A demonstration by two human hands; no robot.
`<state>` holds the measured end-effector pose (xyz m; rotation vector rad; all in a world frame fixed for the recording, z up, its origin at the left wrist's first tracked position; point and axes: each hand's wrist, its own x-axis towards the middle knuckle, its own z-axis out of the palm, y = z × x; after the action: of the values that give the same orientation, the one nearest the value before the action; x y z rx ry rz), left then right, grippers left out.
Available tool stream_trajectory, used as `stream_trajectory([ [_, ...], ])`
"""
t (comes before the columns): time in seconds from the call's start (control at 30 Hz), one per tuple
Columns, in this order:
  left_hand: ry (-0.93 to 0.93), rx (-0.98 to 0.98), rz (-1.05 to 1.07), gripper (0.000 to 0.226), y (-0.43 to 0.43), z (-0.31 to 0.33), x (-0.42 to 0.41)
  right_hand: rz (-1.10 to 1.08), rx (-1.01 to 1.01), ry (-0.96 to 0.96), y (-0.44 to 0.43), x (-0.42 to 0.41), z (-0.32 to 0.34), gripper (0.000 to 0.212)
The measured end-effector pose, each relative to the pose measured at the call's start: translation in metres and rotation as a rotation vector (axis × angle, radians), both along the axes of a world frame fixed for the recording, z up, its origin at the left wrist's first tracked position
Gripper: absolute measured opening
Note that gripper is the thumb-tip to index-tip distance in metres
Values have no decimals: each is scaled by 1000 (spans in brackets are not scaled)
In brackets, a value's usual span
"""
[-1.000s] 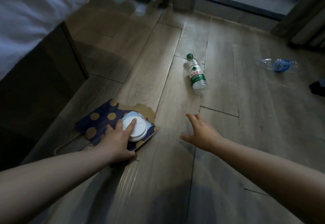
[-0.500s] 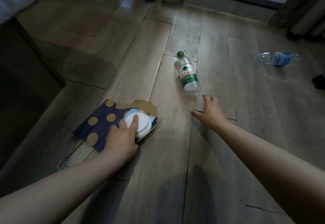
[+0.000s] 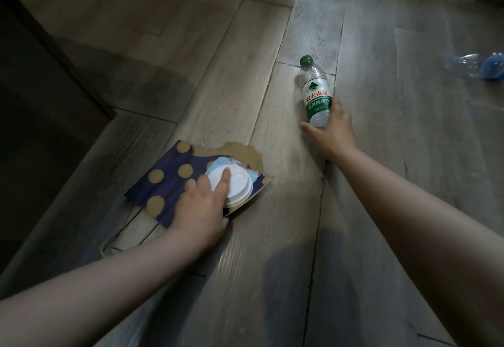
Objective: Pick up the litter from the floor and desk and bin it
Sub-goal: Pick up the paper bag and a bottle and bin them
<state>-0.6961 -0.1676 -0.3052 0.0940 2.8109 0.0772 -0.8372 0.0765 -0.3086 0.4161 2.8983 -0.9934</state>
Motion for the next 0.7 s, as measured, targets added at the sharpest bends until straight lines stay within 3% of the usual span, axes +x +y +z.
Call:
stream_trajectory([
  [0.13,7,-1,4,93,-2,-3,0,-33,-12,2,-4,5,-2,77],
  [0.4,-12,92,46,85,-4,1,2,70,12,-111,11,49,3,81],
  [0.7,-64,541,205,57,-27,43,14,184,-10,-131,27,112,40,77],
])
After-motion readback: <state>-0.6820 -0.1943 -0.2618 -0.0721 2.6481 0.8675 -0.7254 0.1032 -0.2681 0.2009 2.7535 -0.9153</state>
